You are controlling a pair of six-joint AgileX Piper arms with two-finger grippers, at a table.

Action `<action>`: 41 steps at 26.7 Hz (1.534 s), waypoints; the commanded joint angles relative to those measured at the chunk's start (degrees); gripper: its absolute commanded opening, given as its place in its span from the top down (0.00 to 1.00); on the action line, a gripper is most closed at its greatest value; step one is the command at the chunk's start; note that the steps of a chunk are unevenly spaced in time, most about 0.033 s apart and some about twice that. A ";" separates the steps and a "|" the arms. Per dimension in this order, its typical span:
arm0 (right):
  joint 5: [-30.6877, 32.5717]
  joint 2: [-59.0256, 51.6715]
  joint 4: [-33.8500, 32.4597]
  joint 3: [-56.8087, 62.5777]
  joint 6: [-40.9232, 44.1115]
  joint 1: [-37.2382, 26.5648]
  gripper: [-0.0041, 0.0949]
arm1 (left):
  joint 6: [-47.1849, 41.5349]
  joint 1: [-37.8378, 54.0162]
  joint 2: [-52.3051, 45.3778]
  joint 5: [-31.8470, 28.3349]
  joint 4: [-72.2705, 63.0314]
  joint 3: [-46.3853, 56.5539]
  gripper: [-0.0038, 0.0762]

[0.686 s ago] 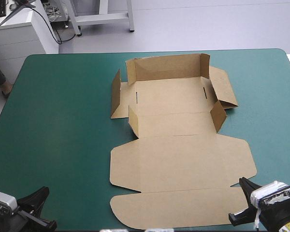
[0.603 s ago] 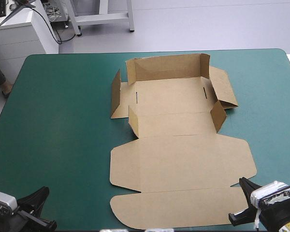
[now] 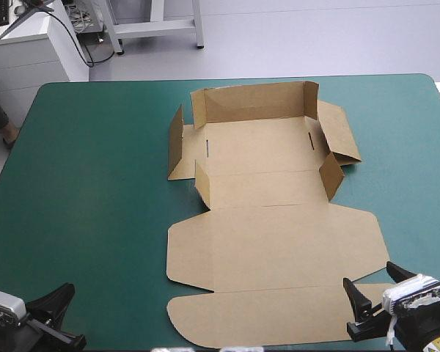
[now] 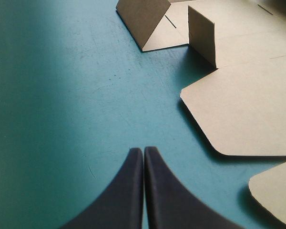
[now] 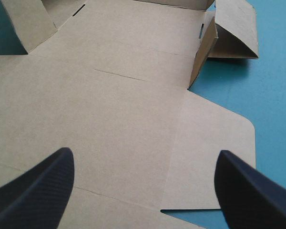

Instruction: Fold the box

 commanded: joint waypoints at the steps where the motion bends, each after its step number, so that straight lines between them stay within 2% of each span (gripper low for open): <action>1: -3.51 2.83 -0.93 -2.03 5.23 0.13 0.20 | 0.02 -0.34 1.10 -3.75 -0.22 -1.31 0.96; 4: -2.13 8.72 -2.67 -5.42 6.55 0.13 0.21 | 0.02 -0.34 1.10 -3.75 -0.22 -1.31 0.96; 7: -2.22 19.64 -2.81 -12.97 7.39 0.13 0.21 | 0.02 -0.34 1.10 -3.75 -0.22 -1.31 0.96; 16: -1.65 43.28 -3.22 -29.70 5.33 0.13 0.21 | 0.02 -0.34 1.10 -3.75 -0.22 -1.31 0.96; 22: 2.71 57.31 -4.41 -40.02 3.81 0.13 0.26 | 0.02 -0.34 1.10 -3.75 -0.22 -1.31 0.96; 41: 14.39 88.05 -4.95 -62.54 2.15 0.41 0.27 | 0.02 -0.34 1.10 -3.75 -0.22 -1.31 0.96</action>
